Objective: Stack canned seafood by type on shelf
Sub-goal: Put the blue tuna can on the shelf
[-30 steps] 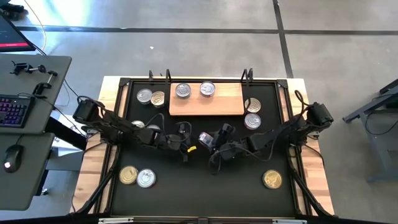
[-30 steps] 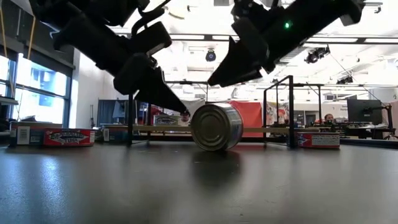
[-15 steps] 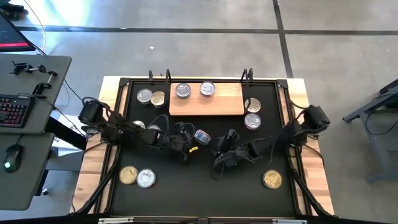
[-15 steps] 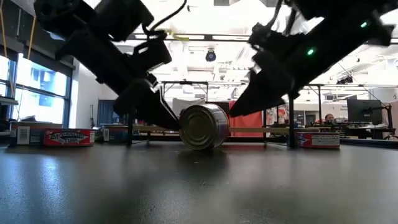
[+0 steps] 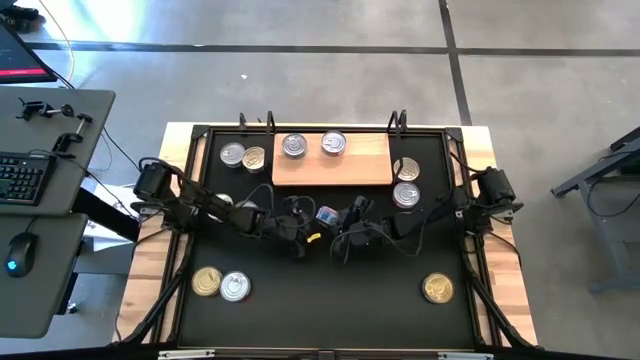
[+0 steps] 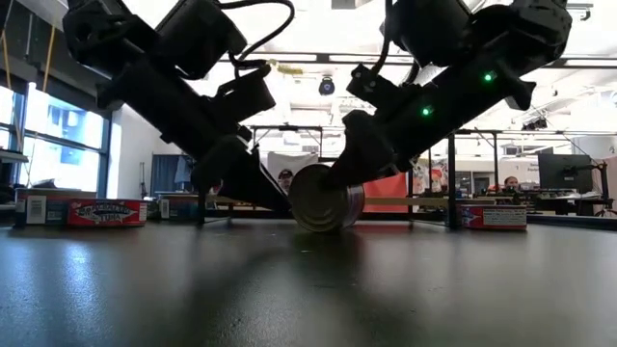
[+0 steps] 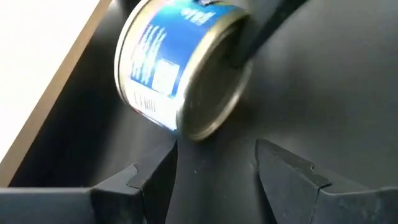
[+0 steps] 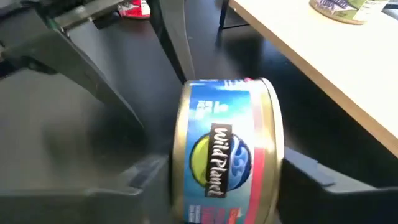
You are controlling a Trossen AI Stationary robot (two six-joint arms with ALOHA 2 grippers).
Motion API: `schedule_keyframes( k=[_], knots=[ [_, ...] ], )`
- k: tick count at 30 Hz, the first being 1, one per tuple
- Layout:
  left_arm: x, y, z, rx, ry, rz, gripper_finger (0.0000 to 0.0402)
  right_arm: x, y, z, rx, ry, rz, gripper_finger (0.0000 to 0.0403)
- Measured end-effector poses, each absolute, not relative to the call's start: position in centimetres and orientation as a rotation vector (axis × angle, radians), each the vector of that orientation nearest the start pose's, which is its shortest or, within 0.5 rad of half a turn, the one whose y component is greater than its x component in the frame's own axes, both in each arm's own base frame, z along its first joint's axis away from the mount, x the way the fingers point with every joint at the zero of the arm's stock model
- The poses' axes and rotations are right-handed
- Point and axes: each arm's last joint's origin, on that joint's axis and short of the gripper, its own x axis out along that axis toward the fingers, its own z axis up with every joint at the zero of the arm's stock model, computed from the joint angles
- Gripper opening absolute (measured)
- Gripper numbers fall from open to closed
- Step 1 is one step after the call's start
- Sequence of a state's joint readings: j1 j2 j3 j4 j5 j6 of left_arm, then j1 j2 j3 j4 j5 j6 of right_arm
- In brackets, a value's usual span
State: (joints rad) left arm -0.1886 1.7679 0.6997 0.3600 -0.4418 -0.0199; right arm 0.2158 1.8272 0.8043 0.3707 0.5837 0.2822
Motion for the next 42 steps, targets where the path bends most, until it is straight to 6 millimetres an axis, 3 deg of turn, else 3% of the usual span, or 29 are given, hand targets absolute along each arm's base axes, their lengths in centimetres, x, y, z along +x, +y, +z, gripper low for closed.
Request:
schedule_keyframes(
  k=[2, 4, 8, 13, 16, 18, 23, 26, 29, 34, 39, 42],
  knots=[
    [30.6, -5.1, 11.8, 0.198, 0.694, 0.245, 0.0208, 33.4, 5.8, 12.7, -0.006, 0.557, -0.417, 0.0171],
    [29.9, -5.5, 12.0, 0.199, 0.732, 0.279, 0.0208, 33.1, 5.9, 13.3, 0.0, 0.57, -0.385, 0.0172],
    [28.3, -6.2, 12.7, 0.2, 0.764, 0.459, 0.0208, 32.1, 5.8, 16.5, 0.002, 0.539, -0.365, 0.0172],
    [27.2, -7.0, 13.7, 0.233, 0.722, 0.561, 0.0208, 31.7, 4.3, 21.4, -0.18, 0.627, -0.559, 0.0172],
    [27.2, -7.3, 13.9, 0.241, 0.704, 0.567, 0.0208, 32.5, 2.5, 22.8, -0.324, 0.77, -0.646, 0.0172],
    [27.1, -7.2, 13.8, 0.244, 0.708, 0.569, 0.0208, 33.3, 1.1, 22.3, -0.405, 0.887, -0.682, 0.0172],
    [27.1, -7.2, 13.8, 0.223, 0.701, 0.587, 0.0208, 35.6, -1.8, 18.4, -0.603, 1.106, -0.713, 0.0172],
    [27.1, -7.2, 13.8, 0.218, 0.698, 0.589, 0.0208, 35.7, -3.1, 16.2, -0.748, 1.222, -0.785, 0.0172],
    [27.0, -7.5, 13.8, 0.213, 0.695, 0.581, 0.0208, 35.5, -4.2, 15.6, -0.786, 1.29, -0.79, 0.0172],
    [26.9, -7.9, 13.9, 0.207, 0.686, 0.567, 0.0208, 34.8, -5.2, 16.3, -0.707, 1.32, -0.778, 0.0182],
    [26.9, -8.1, 13.9, 0.207, 0.684, 0.56, 0.0208, 33.8, -6.0, 18.5, -0.57, 1.314, -0.685, 0.0285],
    [26.9, -8.1, 13.8, 0.208, 0.684, 0.559, 0.0208, 32.8, -6.6, 20.9, -0.453, 1.263, -0.615, 0.0307]
  ],
)
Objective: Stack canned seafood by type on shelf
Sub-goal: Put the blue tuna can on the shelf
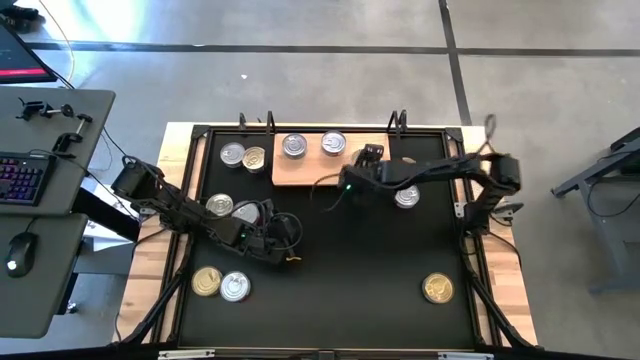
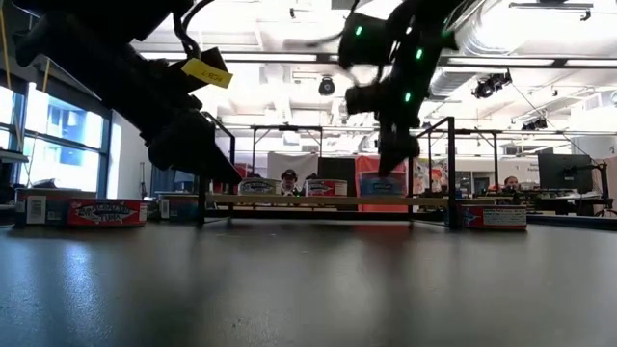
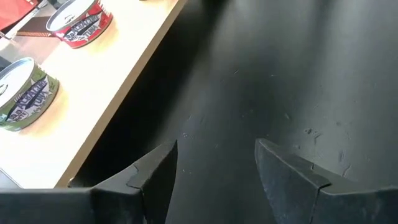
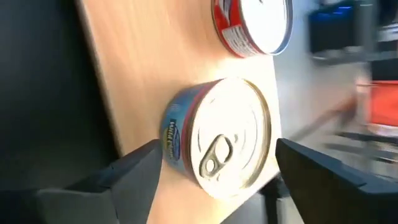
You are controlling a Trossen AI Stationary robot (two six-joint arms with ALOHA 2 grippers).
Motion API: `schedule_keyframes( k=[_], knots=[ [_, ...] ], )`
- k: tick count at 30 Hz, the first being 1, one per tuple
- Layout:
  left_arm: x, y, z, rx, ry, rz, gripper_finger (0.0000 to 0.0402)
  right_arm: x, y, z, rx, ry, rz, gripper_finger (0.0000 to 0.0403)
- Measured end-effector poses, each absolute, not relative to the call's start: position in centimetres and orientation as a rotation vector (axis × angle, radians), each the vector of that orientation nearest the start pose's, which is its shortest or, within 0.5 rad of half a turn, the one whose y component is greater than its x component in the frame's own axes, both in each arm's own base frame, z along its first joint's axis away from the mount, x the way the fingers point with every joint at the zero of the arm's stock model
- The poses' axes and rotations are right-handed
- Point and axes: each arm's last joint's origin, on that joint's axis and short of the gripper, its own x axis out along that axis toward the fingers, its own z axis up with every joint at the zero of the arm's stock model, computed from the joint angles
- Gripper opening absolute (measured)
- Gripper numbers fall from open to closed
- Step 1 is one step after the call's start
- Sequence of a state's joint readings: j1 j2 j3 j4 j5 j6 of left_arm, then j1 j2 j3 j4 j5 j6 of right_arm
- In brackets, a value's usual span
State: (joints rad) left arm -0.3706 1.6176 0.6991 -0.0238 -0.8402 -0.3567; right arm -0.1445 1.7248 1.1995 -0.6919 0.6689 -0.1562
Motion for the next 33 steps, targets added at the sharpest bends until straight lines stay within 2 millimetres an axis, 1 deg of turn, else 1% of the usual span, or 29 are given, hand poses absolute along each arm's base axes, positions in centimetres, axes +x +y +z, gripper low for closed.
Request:
schedule_keyframes(
  k=[2, 4, 6, 7, 9, 12, 16, 17, 18, 19, 22, 25, 30, 33],
  knots=[
    [26.9, -8.1, 13.8, 0.208, 0.685, 0.559, 0.0208, 32.2, -7.0, 22.0, -0.379, 1.23, -0.567, 0.0306],
    [26.9, -8.1, 13.8, 0.208, 0.685, 0.56, 0.0208, 31.7, -7.5, 23.2, -0.308, 1.179, -0.561, 0.0295],
    [26.9, -8.1, 13.8, 0.208, 0.685, 0.56, 0.0208, 31.1, -8.1, 24.4, -0.232, 1.126, -0.563, 0.0274],
    [26.9, -8.1, 13.8, 0.208, 0.684, 0.56, 0.0208, 30.9, -8.5, 24.6, -0.183, 1.105, -0.558, 0.0259],
    [26.9, -8.1, 13.8, 0.208, 0.684, 0.56, 0.0208, 30.9, -9.5, 24.6, -0.102, 1.084, -0.562, 0.0223],
    [26.9, -8.1, 13.9, 0.208, 0.684, 0.56, 0.0208, 30.9, -11.3, 24.0, -0.014, 1.063, -0.604, 0.015],
    [26.9, -8.1, 13.9, 0.208, 0.684, 0.56, 0.0208, 31.0, -13.2, 22.1, 0.032, 1.122, -0.624, 0.0047],
    [26.9, -8.1, 13.9, 0.207, 0.684, 0.56, 0.0208, 31.0, -13.5, 21.7, 0.037, 1.132, -0.631, 0.0025],
    [26.9, -8.1, 13.9, 0.207, 0.684, 0.56, 0.0208, 31.0, -13.8, 21.4, 0.041, 1.139, -0.637, 0.0013],
    [26.9, -8.1, 13.9, 0.208, 0.684, 0.56, 0.0208, 31.0, -14.2, 21.1, 0.045, 1.148, -0.644, 0.0008],
    [26.9, -8.1, 13.9, 0.208, 0.684, 0.56, 0.0208, 30.9, -15.2, 20.8, 0.053, 1.147, -0.696, 0.0023],
    [26.9, -8.1, 13.9, 0.207, 0.682, 0.56, 0.0208, 30.5, -16.1, 20.7, 0.038, 1.152, -0.758, 0.0027],
    [26.9, -8.1, 13.9, 0.206, 0.682, 0.56, 0.0208, 29.9, -17.4, 20.8, 0.02, 1.151, -0.788, 0.0009],
    [26.9, -8.1, 13.9, 0.206, 0.682, 0.56, 0.0208, 29.8, -17.9, 20.7, 0.023, 1.148, -0.8, 0.0002]
  ],
)
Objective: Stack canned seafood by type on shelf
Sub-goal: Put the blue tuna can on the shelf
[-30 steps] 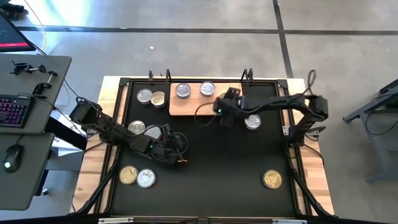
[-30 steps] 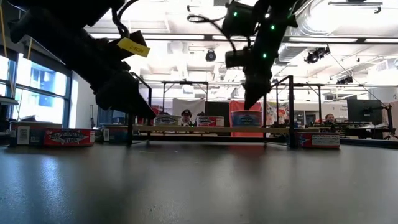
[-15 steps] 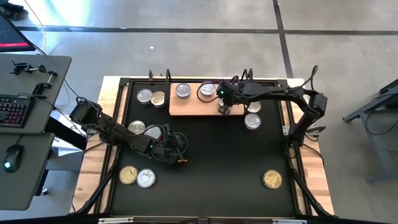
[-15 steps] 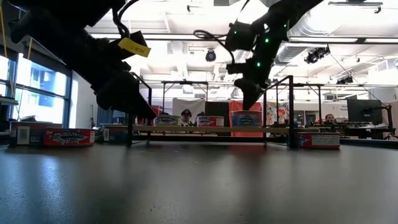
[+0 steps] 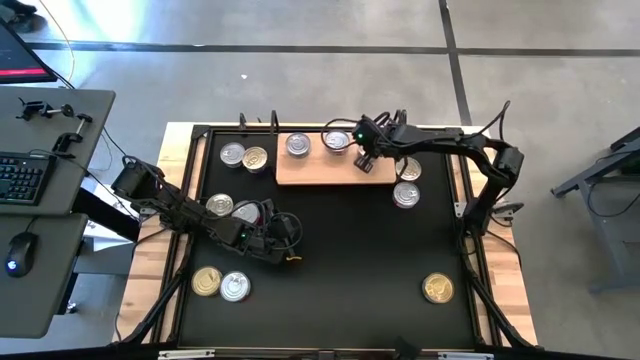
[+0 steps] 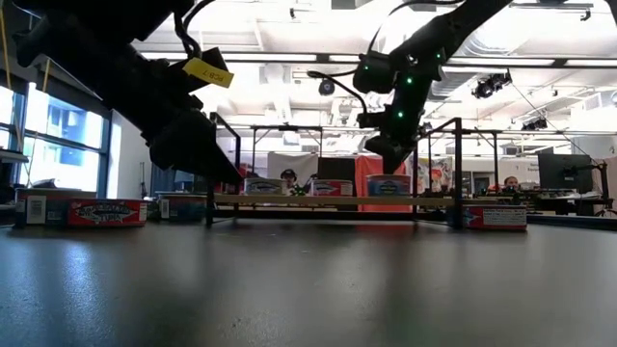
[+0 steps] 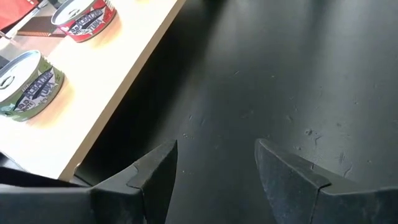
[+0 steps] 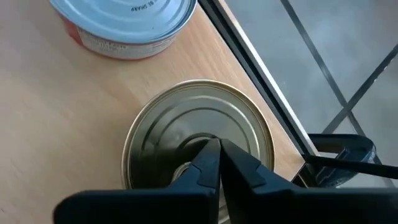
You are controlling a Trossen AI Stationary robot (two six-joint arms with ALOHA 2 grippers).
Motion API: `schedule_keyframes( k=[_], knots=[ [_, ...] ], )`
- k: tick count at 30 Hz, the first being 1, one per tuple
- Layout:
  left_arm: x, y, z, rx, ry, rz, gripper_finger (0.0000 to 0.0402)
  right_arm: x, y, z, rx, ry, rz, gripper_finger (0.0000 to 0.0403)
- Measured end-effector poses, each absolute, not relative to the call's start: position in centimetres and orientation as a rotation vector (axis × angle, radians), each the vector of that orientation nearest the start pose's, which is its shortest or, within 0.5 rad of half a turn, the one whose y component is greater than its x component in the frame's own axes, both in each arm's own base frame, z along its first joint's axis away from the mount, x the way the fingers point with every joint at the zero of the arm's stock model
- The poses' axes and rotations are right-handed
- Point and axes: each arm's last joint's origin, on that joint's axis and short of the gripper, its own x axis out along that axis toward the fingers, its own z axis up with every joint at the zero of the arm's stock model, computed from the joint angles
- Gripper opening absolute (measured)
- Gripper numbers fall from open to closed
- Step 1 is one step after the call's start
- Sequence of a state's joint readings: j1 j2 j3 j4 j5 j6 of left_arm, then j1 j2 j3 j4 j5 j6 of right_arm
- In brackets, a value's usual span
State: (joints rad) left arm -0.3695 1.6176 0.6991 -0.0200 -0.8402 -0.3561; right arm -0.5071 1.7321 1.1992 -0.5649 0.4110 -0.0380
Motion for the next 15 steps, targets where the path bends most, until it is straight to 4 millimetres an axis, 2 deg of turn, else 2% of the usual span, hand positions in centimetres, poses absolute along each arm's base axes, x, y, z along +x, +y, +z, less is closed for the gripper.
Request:
schedule_keyframes(
  k=[8, 15],
  knots=[
    [26.9, -8.1, 13.9, 0.206, 0.682, 0.56, 0.0208, 30.0, -17.9, 21.2, 0.016, 1.123, -0.811, 0.0004],
    [26.9, -8.1, 13.8, 0.203, 0.683, 0.562, 0.0208, 31.3, -17.2, 24.3, -0.012, 1.087, -0.822, 0.0004]
  ],
)
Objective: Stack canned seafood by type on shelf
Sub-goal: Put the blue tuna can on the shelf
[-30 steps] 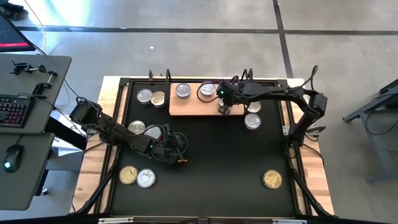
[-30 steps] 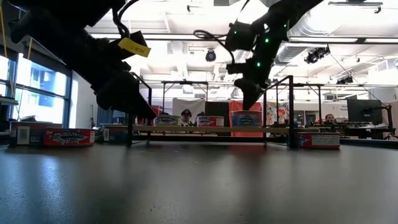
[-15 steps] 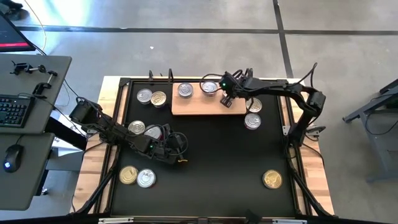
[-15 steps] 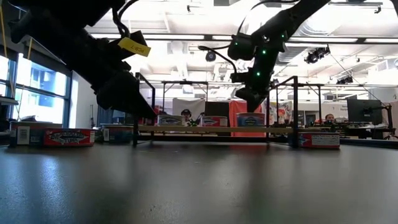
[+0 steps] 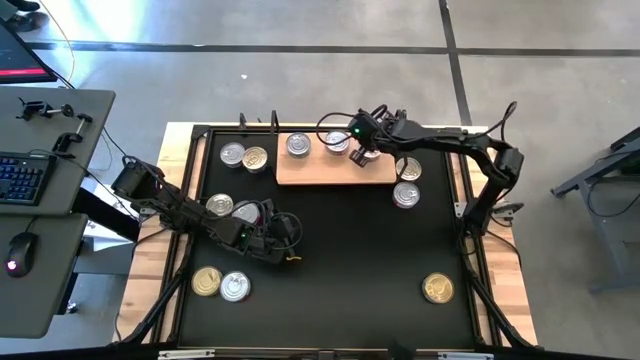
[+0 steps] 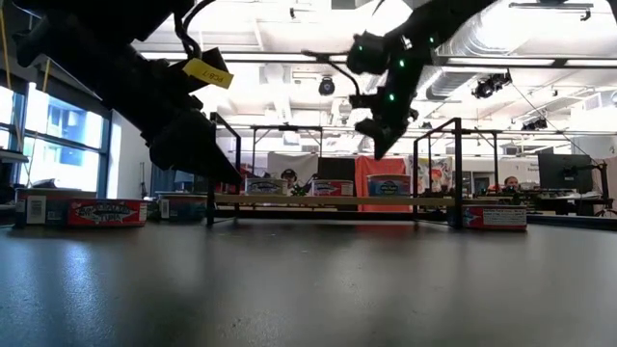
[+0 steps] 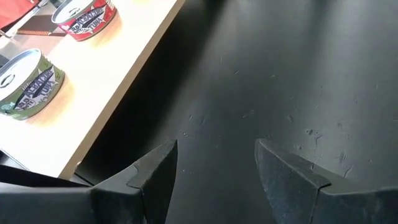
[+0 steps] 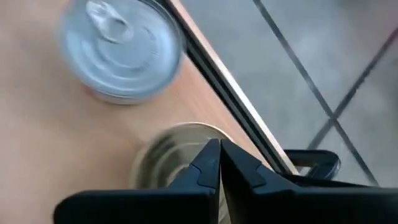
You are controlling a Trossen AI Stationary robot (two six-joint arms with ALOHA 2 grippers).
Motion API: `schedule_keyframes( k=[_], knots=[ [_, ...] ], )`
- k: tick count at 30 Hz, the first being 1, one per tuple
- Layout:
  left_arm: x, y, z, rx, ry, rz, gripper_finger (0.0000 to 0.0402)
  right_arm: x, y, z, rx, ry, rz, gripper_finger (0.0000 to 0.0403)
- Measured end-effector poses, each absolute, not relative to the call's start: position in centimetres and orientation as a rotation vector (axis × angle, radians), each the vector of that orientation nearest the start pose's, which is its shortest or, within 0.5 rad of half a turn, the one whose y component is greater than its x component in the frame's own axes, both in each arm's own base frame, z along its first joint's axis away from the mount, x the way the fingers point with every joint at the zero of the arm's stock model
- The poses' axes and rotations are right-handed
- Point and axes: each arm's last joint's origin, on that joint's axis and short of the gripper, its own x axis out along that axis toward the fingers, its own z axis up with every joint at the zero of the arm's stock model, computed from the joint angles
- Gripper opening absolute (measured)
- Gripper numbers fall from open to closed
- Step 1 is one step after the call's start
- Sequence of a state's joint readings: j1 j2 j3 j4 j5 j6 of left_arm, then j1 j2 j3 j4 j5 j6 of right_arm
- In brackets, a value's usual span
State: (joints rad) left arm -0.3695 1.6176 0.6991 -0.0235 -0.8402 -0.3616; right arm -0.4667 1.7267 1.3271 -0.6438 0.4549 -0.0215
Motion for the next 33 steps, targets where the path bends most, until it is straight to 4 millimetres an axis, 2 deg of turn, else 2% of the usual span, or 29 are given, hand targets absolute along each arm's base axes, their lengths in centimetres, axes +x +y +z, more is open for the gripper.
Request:
schedule_keyframes(
  k=[2, 5, 12, 22, 28, 33],
  knots=[
    [26.9, -8.1, 13.8, 0.202, 0.683, 0.562, 0.0208, 31.6, -16.9, 25.1, 0.045, 1.078, -0.761, 0.0004],
    [26.9, -8.1, 13.8, 0.201, 0.683, 0.563, 0.0208, 31.6, -16.7, 25.1, 0.183, 1.07, -0.649, 0.0004],
    [26.9, -8.1, 13.8, 0.201, 0.683, 0.563, 0.0208, 30.3, -18.2, 22.3, 0.219, 1.157, -0.735, 0.0004],
    [26.9, -8.1, 13.8, 0.201, 0.684, 0.563, 0.0208, 29.9, -19.2, 21.7, 0.202, 1.182, -0.83, 0.0004],
    [26.9, -8.1, 13.8, 0.201, 0.684, 0.563, 0.0208, 29.9, -19.4, 22.0, 0.143, 1.162, -0.867, 0.0004],
    [26.8, -8.1, 13.8, 0.201, 0.689, 0.565, 0.0208, 30.1, -18.8, 24.4, 0.109, 1.027, -0.866, 0.0004]
  ],
)
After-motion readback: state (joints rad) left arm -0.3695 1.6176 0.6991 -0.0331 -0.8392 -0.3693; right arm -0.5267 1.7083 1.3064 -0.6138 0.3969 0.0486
